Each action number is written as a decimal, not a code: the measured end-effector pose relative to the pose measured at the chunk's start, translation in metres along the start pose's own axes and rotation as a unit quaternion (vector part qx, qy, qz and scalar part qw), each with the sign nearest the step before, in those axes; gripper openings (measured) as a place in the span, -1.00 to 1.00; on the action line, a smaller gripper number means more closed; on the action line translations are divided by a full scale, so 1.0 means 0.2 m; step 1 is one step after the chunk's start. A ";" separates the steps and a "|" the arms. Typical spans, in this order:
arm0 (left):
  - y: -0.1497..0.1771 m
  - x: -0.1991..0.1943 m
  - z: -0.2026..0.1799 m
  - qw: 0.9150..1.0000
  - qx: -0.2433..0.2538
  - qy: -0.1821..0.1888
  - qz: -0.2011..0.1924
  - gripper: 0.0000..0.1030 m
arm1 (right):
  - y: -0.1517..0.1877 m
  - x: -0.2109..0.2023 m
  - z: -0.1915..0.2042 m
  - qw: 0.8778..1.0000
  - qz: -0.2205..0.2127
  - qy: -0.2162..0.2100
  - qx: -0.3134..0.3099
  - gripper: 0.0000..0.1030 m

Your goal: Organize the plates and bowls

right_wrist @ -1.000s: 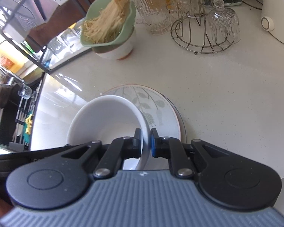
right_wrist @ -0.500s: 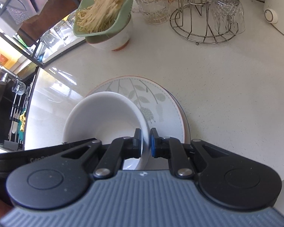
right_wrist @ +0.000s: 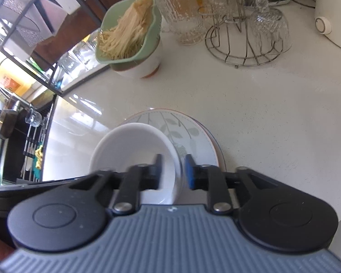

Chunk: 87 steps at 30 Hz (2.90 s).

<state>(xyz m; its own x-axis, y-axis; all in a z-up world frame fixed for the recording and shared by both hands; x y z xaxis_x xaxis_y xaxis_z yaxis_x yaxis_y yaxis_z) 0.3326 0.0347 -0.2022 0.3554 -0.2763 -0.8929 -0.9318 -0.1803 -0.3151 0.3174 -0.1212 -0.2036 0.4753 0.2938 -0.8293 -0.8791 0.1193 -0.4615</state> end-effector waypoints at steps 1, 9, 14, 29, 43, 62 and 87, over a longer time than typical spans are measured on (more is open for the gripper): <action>0.00 -0.03 -0.01 1.000 0.002 0.001 -0.006 0.06 | 0.00 -0.02 0.00 1.000 -0.006 -0.002 0.000 -0.09; -0.02 -0.33 -0.13 0.997 0.026 -0.011 -0.075 0.07 | 0.00 -0.22 -0.04 0.999 -0.046 -0.019 -0.014 -0.09; -0.01 -0.55 -0.21 0.992 0.038 -0.017 -0.123 0.07 | -0.05 -0.42 -0.03 0.995 -0.091 -0.025 -0.043 -0.09; 0.22 -1.00 -0.42 0.973 0.069 -0.011 -0.219 0.11 | -0.05 -0.98 -0.02 0.965 -0.239 -0.045 -0.100 -0.08; 0.46 -0.94 -0.47 0.964 0.097 -0.015 -0.248 0.53 | 0.21 -1.10 -0.17 0.944 -0.305 -0.005 -0.122 0.65; 0.65 -0.89 -0.50 0.963 0.105 -0.027 -0.247 0.93 | 0.38 -1.13 -0.29 0.945 -0.308 -0.009 -0.106 1.00; 0.72 -0.85 -0.47 0.968 0.088 -0.052 -0.231 0.93 | 0.43 -1.10 -0.33 0.951 -0.292 0.004 -0.103 1.00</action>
<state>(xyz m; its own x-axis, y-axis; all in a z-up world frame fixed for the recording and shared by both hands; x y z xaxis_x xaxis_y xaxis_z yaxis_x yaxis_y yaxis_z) 0.1448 -0.0331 -0.0647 0.7358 -0.1059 -0.6689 -0.6771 -0.0953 -0.7297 0.1395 -0.2383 -0.0824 0.8810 0.2278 -0.4148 -0.4400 0.0716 -0.8951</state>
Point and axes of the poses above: each gripper's, at about its wrist camera, not at the fingertips, and x roughly the way its jaws point, z to its left, y to its underside, the point moved 9 cm from there along x, roughly the way its jaws point, and after that the axes turned 1 degree about -x, right-handed, at the moved point
